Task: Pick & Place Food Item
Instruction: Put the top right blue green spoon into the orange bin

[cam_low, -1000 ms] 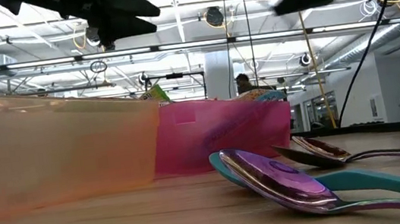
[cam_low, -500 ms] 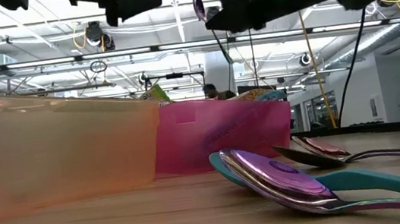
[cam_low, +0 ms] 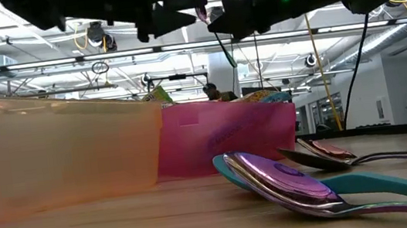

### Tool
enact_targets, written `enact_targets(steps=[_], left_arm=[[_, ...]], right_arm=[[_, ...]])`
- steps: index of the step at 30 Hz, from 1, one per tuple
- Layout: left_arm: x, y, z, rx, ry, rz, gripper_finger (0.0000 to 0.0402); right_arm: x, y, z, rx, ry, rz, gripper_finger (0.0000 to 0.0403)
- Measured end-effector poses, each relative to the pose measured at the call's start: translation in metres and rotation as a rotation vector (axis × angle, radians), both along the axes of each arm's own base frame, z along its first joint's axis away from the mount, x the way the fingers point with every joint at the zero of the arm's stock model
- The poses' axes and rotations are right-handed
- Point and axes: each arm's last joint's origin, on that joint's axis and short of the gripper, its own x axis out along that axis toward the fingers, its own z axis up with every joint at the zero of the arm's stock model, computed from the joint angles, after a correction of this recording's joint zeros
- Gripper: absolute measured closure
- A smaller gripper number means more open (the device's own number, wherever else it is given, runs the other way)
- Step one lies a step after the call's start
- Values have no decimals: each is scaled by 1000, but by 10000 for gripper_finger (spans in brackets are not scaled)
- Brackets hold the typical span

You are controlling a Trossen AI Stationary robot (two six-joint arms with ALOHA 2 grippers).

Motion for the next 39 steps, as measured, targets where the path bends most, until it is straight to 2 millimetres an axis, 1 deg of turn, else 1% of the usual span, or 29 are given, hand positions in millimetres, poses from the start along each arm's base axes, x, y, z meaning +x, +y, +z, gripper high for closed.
enact_targets(steps=[4,6,8,11,14,17,21,25,26,29,32,35,39], left_arm=[[9,2,2,-6,-4,9,104],[10,2,2,1,-1,10,112],[10,2,4,17,-3,10,125],[10,3,5,23,-4,20,153],[9,3,5,18,-1,48,192],[9,4,3,12,9,66,240],[9,4,2,-3,13,70,312],[9,5,2,17,25,91,384],[9,6,2,21,26,95,390],[8,6,2,33,31,128,388],[5,5,6,79,60,145,395],[-6,6,18,85,84,161,393],[-32,8,31,46,189,170,397]], right_arm=[[0,0,-3,7,22,-2,403],[0,0,-3,8,24,-2,403],[0,0,-4,7,30,-2,403],[0,0,-4,7,37,-3,403],[0,0,-4,7,38,-3,403],[0,0,-4,7,38,-3,403],[0,0,-4,7,38,-4,403],[0,0,-4,10,34,-7,403],[0,0,-4,12,32,-5,403],[0,0,-4,44,11,11,392],[-2,2,-2,114,-32,-28,366],[-12,8,10,129,-25,-57,327],[-30,15,30,178,-15,-23,271]])
